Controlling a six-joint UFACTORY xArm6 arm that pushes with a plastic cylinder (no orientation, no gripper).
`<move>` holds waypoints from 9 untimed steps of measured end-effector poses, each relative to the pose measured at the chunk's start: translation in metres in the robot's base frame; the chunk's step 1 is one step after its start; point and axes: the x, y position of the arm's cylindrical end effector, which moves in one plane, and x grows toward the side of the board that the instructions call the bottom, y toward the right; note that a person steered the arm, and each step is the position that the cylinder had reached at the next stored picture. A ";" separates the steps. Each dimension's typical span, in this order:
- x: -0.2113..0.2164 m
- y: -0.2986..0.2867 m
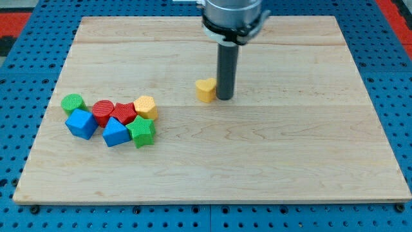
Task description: Move the yellow heart to the top of the red circle
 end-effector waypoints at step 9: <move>-0.013 -0.171</move>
